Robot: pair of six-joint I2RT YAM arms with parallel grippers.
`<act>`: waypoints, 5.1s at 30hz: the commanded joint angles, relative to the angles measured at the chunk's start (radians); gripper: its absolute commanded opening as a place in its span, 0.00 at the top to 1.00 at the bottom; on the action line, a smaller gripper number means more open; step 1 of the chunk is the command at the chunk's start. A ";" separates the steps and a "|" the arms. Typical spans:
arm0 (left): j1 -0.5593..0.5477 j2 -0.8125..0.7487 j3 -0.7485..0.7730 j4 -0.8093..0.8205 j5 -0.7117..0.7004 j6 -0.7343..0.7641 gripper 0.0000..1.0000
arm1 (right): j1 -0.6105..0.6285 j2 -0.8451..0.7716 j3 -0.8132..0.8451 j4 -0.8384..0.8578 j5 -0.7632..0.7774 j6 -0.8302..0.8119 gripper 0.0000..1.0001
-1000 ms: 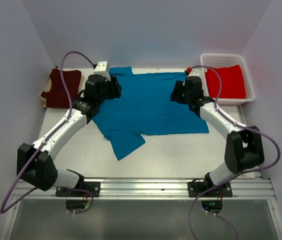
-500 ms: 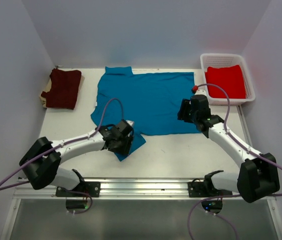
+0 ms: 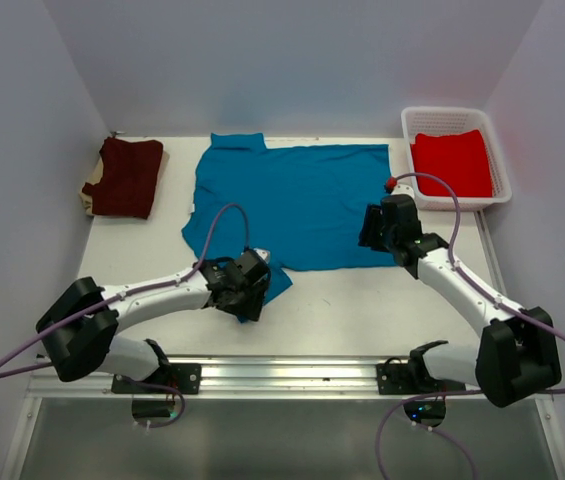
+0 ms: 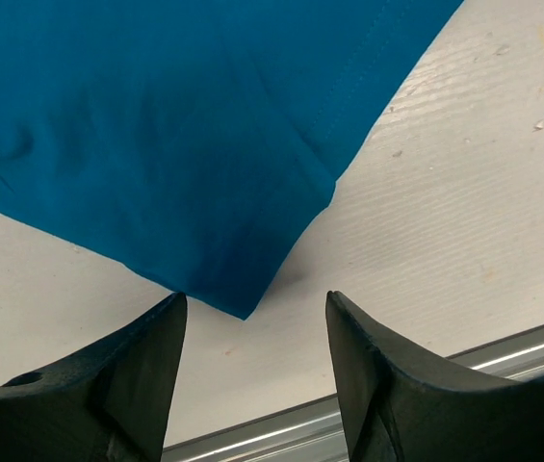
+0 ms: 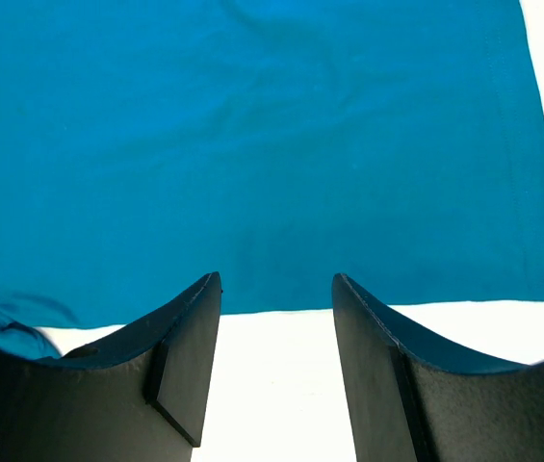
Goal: Fold and stack the t-shirts
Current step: Grap the side of the flattened tshirt closest away from the robot with both arms, then fold the flattened tshirt in 1/3 of the way
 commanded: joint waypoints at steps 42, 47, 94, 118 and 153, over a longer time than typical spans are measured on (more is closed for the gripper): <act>-0.028 -0.360 -0.035 -0.392 -0.126 -0.184 1.00 | -0.239 0.075 -0.114 -0.173 0.349 0.334 0.34; -0.028 -0.412 -0.031 -0.456 -0.152 -0.214 1.00 | -0.238 0.046 -0.133 -0.154 0.320 0.328 0.37; -0.028 -0.403 -0.027 -0.427 -0.149 -0.199 1.00 | -0.238 -0.133 -0.312 -0.185 0.151 0.385 0.45; -0.028 -0.443 -0.038 -0.444 -0.150 -0.213 1.00 | -0.236 -0.164 -0.306 -0.170 0.226 0.397 1.00; 0.303 -0.164 0.159 0.030 -0.515 -0.011 1.00 | -0.250 0.344 0.250 -0.053 0.171 0.247 1.00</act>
